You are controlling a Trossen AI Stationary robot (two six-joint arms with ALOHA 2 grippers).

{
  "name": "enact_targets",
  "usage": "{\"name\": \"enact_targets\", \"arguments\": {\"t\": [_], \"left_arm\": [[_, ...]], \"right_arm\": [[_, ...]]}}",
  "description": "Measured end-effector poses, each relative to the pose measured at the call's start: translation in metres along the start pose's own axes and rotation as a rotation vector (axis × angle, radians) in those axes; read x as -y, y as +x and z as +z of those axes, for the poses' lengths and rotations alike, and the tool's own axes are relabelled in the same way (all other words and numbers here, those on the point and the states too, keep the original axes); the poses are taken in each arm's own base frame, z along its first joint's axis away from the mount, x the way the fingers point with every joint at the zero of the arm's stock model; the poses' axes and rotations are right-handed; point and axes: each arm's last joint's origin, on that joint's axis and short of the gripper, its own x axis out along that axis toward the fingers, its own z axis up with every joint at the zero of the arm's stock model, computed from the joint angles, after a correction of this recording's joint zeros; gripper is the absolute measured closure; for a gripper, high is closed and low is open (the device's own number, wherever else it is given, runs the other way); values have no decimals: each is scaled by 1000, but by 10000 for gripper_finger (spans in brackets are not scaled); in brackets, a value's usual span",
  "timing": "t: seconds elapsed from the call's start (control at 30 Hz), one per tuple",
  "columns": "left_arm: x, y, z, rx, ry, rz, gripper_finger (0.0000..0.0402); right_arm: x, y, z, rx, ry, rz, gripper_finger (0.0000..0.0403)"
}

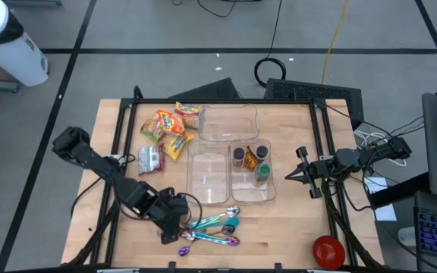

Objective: Pick & Place Food Item
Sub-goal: Put the gold seasoning bottle into the bottom right transparent bin

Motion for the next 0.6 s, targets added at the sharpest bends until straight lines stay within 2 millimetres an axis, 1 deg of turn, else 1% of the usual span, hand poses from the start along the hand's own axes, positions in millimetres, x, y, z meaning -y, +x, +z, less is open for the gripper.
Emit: {"name": "enact_targets", "arguments": {"t": [0.13, 0.3, 0.47, 0.53, 0.6], "left_arm": [[-8, -2, -3, -71, -60, 42, 92], [-13, -8, -9, -164, -147, 68, 92], [-15, -20, -12, -156, -274, 48, 92], [-16, -24, -11, -111, -290, 58, 92], [-16, -24, -11, -98, -277, 74, 92]], "right_arm": [[0, 0, 0, 0, 0, 0, 399], [0, 0, 0, 0, 0, 0, 399], [0, 0, 0, 0, 0, 0, 399], [0, 0, 0, 0, 0, 1, 399], [0, 0, 0, 0, 0, 0, 399]]}}
